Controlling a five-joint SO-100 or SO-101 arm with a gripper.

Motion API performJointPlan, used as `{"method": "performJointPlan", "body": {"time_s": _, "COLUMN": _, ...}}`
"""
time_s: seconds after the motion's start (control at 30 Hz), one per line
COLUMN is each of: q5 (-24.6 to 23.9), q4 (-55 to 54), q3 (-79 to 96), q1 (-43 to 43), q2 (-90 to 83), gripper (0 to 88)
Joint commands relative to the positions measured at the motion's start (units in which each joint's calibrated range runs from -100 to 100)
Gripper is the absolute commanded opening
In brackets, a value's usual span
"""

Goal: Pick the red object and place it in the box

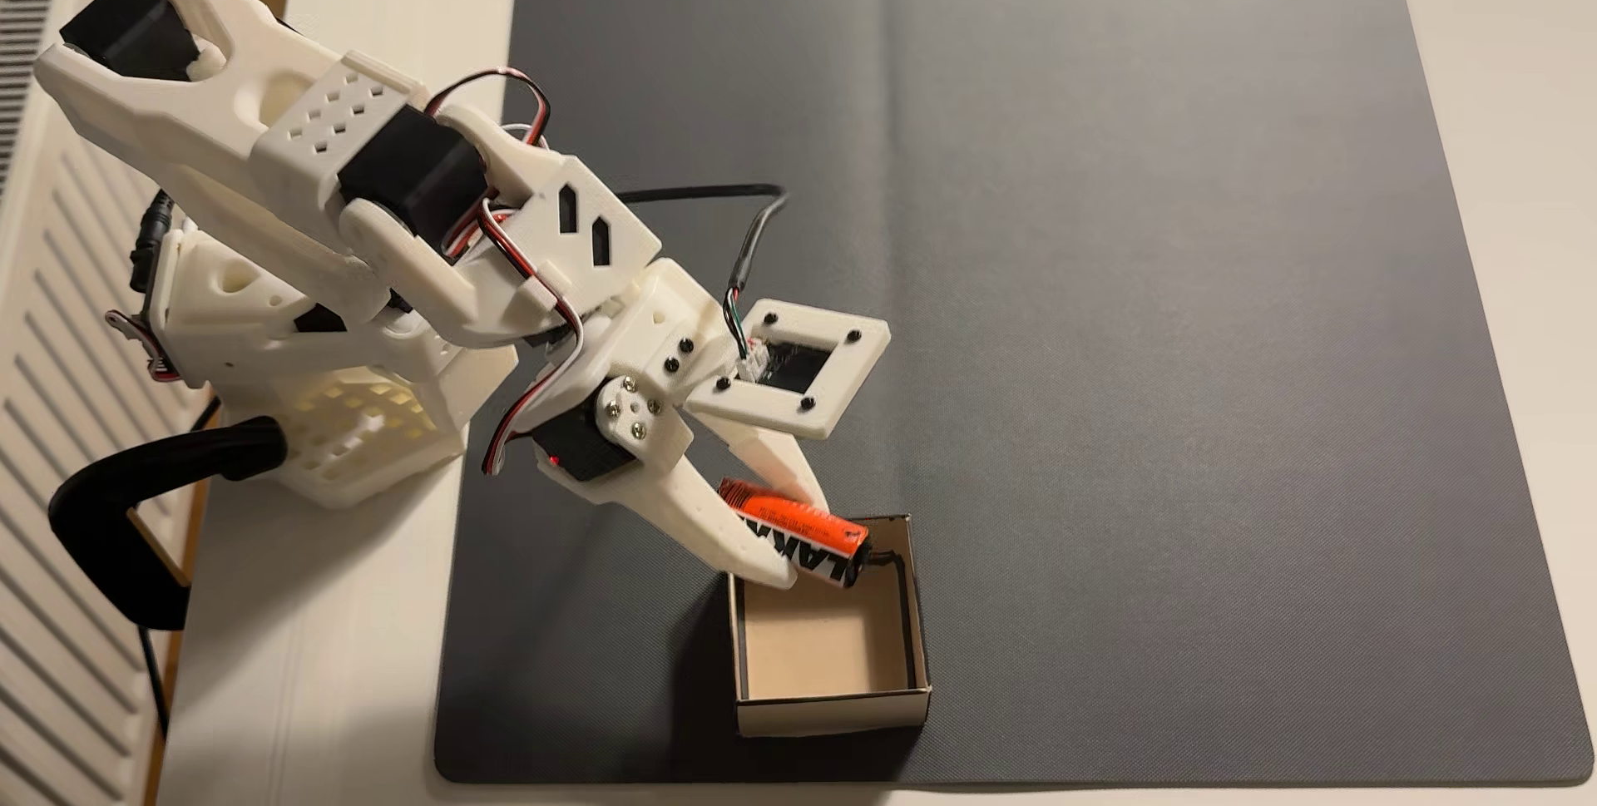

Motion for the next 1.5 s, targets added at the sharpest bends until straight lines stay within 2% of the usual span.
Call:
{"method": "performJointPlan", "body": {"time_s": 0.0, "q5": -0.1, "q4": -4.4, "q3": 2.8, "q1": -0.6, "q2": -1.4, "gripper": 1.7}}
{"method": "performJointPlan", "body": {"time_s": 0.23, "q5": -0.1, "q4": -4.5, "q3": 3.9, "q1": -0.6, "q2": -2.0, "gripper": 2.3}}
{"method": "performJointPlan", "body": {"time_s": 0.47, "q5": -0.2, "q4": -4.3, "q3": 4.0, "q1": -0.6, "q2": -2.0, "gripper": 12.6}}
{"method": "performJointPlan", "body": {"time_s": 0.77, "q5": -2.6, "q4": -4.2, "q3": 3.5, "q1": -1.9, "q2": -2.0, "gripper": 17.7}}
{"method": "performJointPlan", "body": {"time_s": 0.87, "q5": -3.0, "q4": -4.0, "q3": 2.4, "q1": -5.0, "q2": -2.0, "gripper": 16.8}}
{"method": "performJointPlan", "body": {"time_s": 1.0, "q5": -7.1, "q4": 1.4, "q3": -3.0, "q1": -11.7, "q2": -2.0, "gripper": 15.9}}
{"method": "performJointPlan", "body": {"time_s": 1.17, "q5": -9.1, "q4": 10.0, "q3": -10.9, "q1": -19.1, "q2": -2.1, "gripper": 0.6}}
{"method": "performJointPlan", "body": {"time_s": 1.47, "q5": -8.9, "q4": 17.7, "q3": -11.3, "q1": -25.2, "q2": -2.1, "gripper": 0.8}}
